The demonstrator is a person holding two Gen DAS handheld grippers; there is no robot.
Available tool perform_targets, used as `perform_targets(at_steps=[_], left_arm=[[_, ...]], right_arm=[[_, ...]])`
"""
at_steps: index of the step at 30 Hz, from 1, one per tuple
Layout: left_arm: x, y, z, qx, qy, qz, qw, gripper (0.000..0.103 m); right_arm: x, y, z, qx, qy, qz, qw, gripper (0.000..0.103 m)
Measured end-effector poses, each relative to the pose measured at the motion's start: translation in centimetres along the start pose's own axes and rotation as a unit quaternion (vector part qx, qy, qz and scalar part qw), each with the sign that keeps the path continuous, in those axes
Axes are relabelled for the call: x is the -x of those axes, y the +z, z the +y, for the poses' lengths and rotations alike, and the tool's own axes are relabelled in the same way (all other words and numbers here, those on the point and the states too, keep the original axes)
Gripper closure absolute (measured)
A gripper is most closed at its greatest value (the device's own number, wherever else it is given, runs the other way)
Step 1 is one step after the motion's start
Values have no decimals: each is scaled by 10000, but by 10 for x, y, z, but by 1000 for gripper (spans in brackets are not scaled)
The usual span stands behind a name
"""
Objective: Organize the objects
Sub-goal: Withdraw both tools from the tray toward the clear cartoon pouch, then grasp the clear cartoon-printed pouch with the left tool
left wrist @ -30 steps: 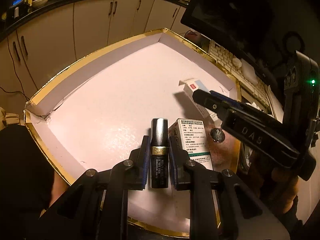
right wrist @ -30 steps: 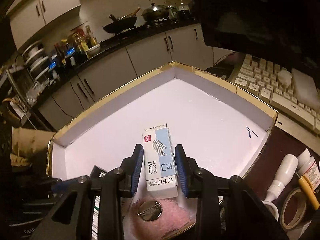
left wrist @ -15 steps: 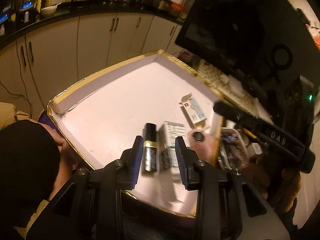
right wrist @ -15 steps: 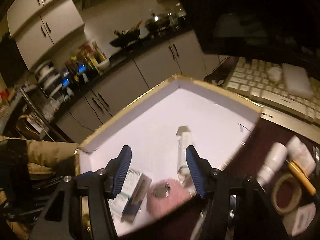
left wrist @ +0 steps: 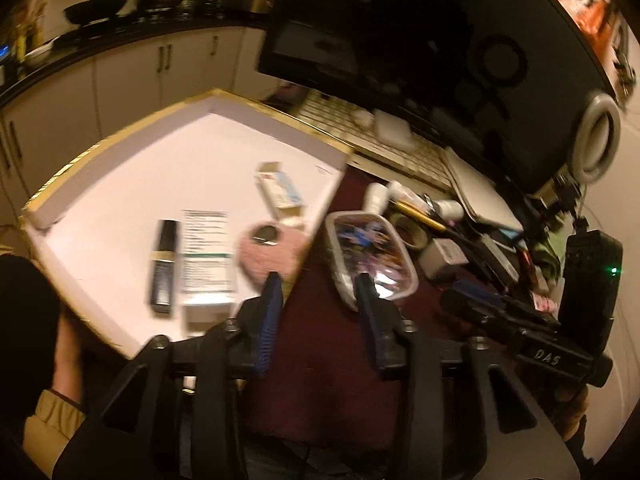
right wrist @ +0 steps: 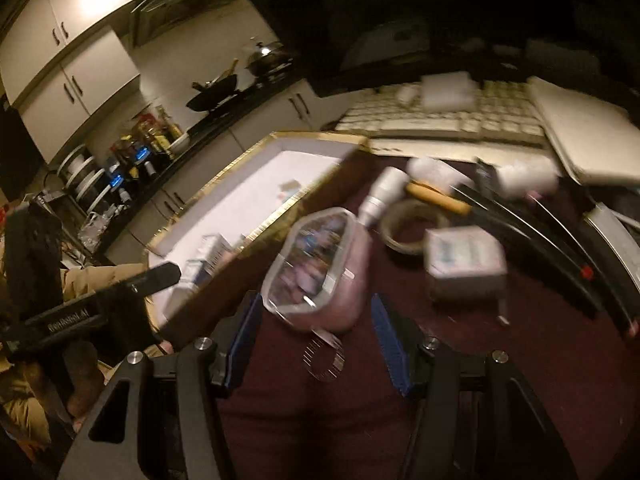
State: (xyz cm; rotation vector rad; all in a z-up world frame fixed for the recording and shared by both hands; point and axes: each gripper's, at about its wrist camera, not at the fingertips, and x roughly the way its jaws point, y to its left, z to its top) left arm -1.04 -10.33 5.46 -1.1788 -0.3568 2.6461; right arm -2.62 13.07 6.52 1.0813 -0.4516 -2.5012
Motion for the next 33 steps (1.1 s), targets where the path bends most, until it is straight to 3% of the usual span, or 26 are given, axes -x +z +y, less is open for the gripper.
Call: perform_targets(at_steps=[7,13,21,24,33], left_arm=[[-30,-10,-38,-326,-91,390,9987,51],[-58,-3,-37,117,-207,751,9969,51],[-79,14,-43,257,48,784,9966,49],[-88,20,-45,265,80,766,9967,35],[-100,25,-52,250,375,929,9947,35]], right_arm=[[11,-16,-38,-483,110,107,9987,40],[14,-22,-48,-502,130,82,9986,38],[8,-28,-45,-305,2,126,9995,38],[6,-28,-41,-172,-51,136,9997,38],[7,-28,-41,-195,43,134,9997,38]])
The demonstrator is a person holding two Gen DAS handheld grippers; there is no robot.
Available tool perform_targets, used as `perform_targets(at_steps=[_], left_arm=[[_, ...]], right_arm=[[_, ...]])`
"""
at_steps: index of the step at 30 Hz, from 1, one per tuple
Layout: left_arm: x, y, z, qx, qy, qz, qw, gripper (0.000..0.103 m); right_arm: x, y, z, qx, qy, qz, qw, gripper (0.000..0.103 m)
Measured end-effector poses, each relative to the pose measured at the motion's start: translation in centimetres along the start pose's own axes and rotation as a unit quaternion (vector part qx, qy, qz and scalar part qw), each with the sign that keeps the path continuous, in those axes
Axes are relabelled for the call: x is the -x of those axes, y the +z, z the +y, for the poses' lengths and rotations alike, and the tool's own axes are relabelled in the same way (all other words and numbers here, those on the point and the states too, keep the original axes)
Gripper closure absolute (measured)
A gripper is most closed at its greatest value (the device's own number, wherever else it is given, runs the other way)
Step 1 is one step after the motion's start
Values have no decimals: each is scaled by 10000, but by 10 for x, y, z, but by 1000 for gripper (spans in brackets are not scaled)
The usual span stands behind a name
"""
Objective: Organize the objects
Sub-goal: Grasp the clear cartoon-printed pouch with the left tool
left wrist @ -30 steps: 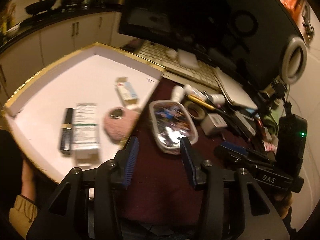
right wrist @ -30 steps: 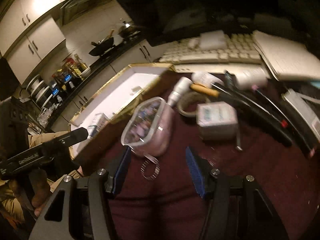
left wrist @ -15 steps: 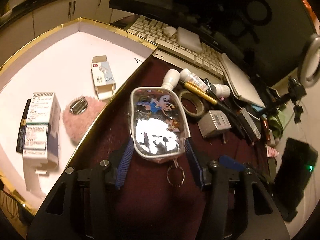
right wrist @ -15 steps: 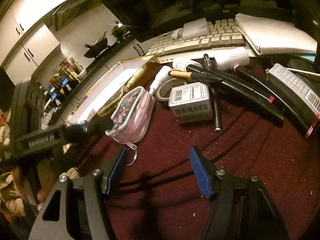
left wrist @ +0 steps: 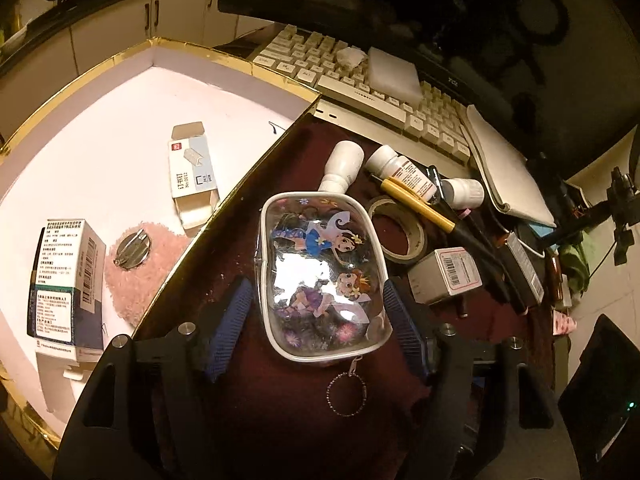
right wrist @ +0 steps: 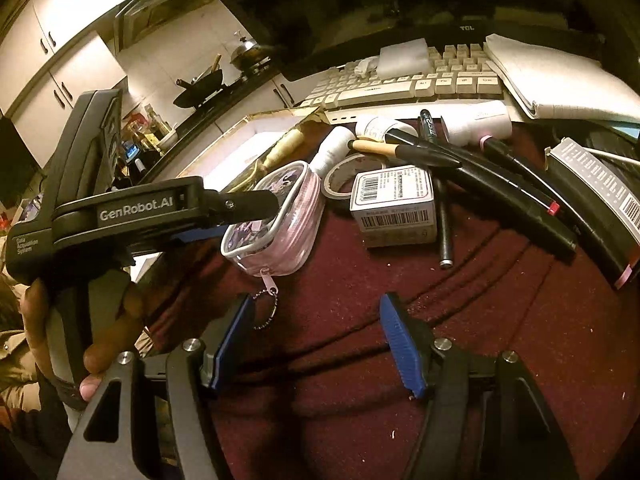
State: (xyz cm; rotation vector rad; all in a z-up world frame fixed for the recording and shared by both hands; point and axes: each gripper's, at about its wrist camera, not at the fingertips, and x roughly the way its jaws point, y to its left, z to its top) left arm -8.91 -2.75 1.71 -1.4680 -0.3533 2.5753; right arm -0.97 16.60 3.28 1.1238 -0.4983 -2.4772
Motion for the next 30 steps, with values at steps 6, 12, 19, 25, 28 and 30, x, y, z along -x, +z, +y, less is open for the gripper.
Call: perform_targets(at_steps=[6,12,19,25,28,30], left_arm=[[-9,2,0,147,-38,-19,9999,30],[-14,4,-3,23,-269,14,9996,33],[12,-4,10,144,-672,-319,9971,70],[31,-8,10,100,-775,-422,9960,79],[44,-13,6,-155,-459,-511,9975,80],[50,-18,8,-271,-333,-483,9979,81]], right_arm=[[0,1,0,-2,29,2,10000,37],[0,1,0,-12,34,0,10000,37],[0,2,1,33,-4,2,10000,37],[-1,1,4,91,-62,0,9999,37],[0,1,4,70,-67,4,10000,37],[1,2,0,-44,-76,-2,10000,37]])
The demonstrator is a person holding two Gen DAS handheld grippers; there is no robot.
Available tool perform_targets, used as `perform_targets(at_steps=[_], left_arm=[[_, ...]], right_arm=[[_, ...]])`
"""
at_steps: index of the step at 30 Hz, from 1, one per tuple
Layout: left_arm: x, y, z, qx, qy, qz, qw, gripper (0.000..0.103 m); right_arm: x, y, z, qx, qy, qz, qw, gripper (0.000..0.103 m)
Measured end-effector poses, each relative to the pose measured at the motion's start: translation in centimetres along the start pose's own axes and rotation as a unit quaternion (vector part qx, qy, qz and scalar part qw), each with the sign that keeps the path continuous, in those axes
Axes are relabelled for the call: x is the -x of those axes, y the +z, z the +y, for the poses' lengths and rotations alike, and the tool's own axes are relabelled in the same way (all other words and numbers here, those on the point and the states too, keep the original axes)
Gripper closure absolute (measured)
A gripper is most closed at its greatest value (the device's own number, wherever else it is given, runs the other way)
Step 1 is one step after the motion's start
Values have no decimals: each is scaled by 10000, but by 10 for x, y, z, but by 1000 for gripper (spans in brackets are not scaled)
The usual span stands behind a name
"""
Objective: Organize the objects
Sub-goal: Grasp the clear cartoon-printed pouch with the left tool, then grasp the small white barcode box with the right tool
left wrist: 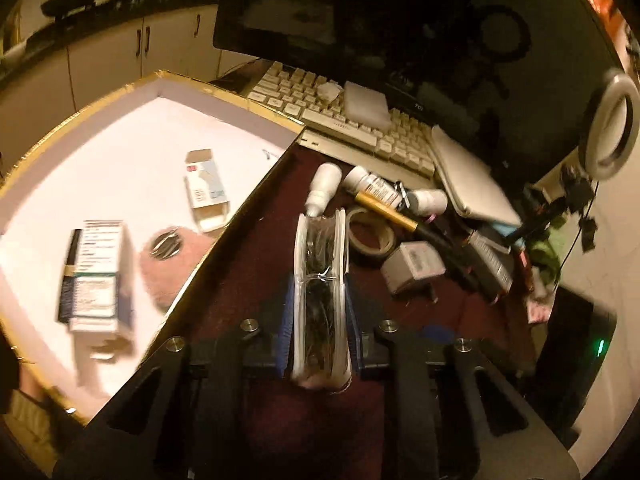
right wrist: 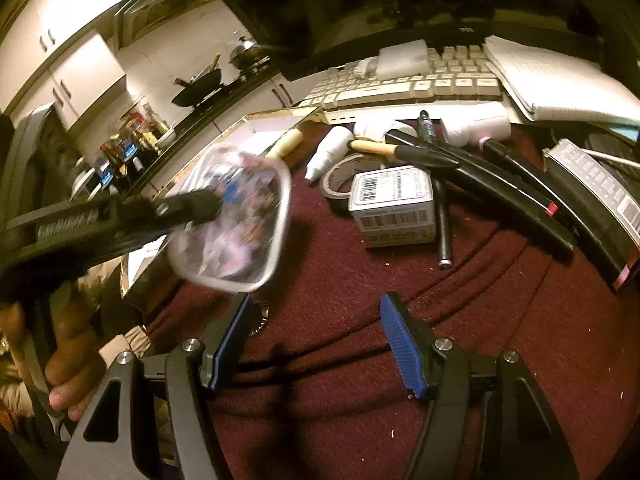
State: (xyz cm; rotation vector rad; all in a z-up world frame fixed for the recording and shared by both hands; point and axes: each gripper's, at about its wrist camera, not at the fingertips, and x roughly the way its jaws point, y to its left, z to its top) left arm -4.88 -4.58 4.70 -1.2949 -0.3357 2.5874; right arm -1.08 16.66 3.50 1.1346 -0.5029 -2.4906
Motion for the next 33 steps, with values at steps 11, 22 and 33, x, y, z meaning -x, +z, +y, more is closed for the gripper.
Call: perform_targets(at_steps=[11,22,33], left_arm=[[9,-16,1,-395,48,-4,9992,81],[-5,-18,-8,-529,-128,47,9985,80],[3,-26,-10,-557,-35,-148,9983,81]], right_arm=[[2,37,0,-37,-984,-422,9942,37],[-25,46,0,310,-1552,-254,9871,55],[6,32,-10,-147,-726,-497,9960,56]])
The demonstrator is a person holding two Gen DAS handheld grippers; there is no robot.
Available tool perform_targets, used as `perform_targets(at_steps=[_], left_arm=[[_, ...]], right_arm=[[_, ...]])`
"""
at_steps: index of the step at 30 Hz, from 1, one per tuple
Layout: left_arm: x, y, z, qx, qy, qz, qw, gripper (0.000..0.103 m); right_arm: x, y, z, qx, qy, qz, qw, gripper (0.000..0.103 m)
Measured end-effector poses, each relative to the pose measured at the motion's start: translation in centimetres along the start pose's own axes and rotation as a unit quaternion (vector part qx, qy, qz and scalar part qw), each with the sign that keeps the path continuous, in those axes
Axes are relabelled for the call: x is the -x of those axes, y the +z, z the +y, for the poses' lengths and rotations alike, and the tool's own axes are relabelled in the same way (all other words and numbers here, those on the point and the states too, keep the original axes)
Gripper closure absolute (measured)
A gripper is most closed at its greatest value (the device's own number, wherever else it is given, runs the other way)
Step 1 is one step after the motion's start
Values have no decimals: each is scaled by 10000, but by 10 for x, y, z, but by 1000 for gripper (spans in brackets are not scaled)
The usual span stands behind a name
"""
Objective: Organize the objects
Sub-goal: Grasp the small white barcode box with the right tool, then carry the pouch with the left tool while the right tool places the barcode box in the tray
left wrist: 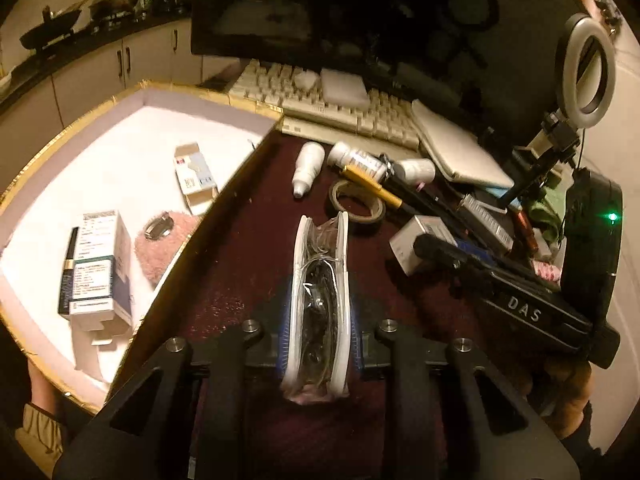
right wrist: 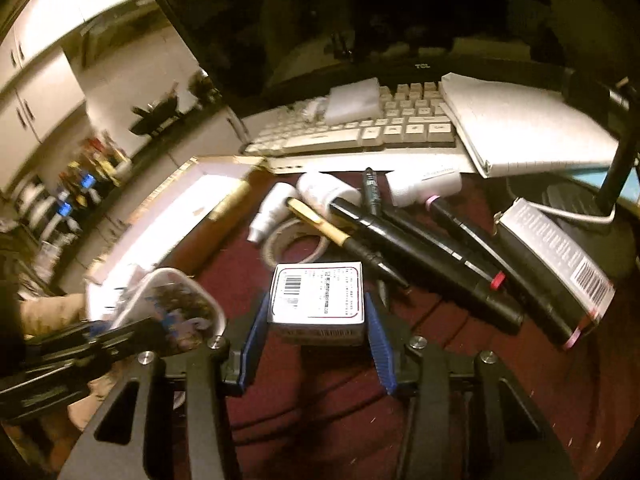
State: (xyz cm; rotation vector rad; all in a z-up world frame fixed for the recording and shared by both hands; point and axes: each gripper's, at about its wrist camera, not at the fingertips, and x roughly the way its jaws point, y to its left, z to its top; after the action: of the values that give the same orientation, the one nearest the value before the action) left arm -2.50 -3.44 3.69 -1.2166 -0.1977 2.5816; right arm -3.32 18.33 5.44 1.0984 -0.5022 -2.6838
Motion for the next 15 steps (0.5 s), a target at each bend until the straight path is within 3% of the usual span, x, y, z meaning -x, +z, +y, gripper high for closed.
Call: perform_targets(at_steps=[6,15], left_arm=[[23,1,3,156,-71,-199,9997,81],[69,-3,33,502,205,-705,9960,81]], right_arm=[[11,-2,13,24,172,-60,9998,56],[17,0,60,491,467,-94,9977,56]])
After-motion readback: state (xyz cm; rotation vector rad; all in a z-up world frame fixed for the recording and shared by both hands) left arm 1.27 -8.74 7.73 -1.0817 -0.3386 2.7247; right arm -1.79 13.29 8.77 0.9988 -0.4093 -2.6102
